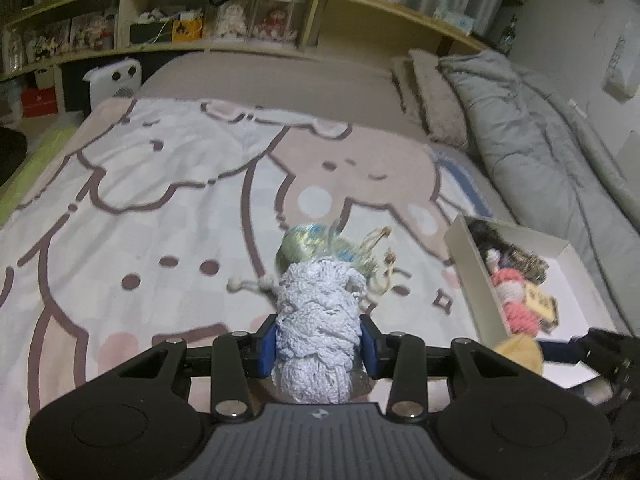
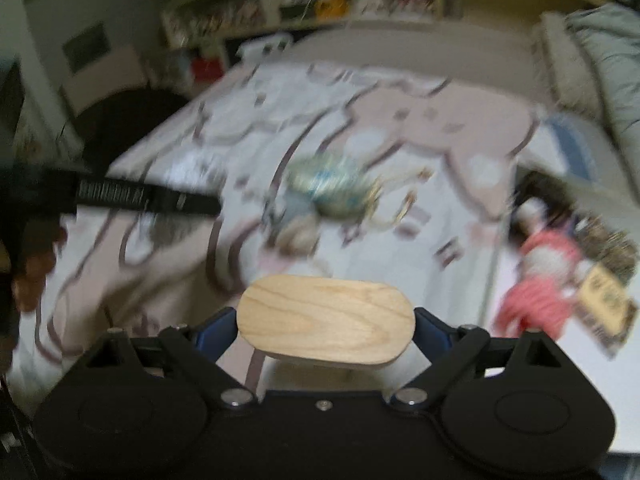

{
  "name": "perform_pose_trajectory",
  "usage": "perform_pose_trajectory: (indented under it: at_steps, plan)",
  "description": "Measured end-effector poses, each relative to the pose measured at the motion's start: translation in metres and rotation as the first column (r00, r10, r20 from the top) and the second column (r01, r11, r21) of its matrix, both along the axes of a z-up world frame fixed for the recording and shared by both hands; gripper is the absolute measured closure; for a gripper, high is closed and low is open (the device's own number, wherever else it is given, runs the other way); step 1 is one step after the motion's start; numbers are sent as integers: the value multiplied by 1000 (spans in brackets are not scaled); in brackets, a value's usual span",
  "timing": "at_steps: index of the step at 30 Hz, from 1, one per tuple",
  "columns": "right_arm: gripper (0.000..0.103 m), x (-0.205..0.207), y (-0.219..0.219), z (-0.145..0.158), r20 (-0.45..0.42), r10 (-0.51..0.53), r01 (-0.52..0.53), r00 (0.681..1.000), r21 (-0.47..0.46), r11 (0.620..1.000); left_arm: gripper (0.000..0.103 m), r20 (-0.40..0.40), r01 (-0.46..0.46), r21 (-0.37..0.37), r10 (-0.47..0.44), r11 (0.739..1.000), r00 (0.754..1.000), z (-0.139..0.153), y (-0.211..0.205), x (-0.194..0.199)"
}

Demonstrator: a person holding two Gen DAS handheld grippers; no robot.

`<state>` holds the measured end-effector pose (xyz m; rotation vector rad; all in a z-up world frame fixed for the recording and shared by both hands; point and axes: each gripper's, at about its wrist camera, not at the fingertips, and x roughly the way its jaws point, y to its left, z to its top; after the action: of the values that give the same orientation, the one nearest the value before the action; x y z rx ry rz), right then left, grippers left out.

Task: Organize objects
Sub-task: 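Carry the yarn skein and wooden block over the white tray with both tools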

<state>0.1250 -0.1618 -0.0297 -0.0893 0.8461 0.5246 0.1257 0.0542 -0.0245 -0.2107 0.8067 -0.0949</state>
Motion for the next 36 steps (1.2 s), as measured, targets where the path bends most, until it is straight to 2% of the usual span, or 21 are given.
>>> perform_pose_trajectory:
  at_steps: [10, 19, 27, 36]
  plan:
    - [10, 20, -63, 28, 65, -214, 214, 975, 15, 977, 61, 76, 24, -32, -21, 999, 997, 21, -20, 1]
    - [10, 19, -111, 45, 102, -329, 324, 939, 57, 944, 61, 97, 86, -66, -79, 994, 992, 28, -48, 7]
    - [10, 28, -160, 58, 124, -395, 391, 910, 54, 919, 61, 137, 190, -42, -183, 981, 974, 45, -103, 16]
    - [10, 52, -225, 61, 136, -445, 449, 885, -1, 894, 61, 141, 306, -86, -293, 948, 946, 38, -182, 28]
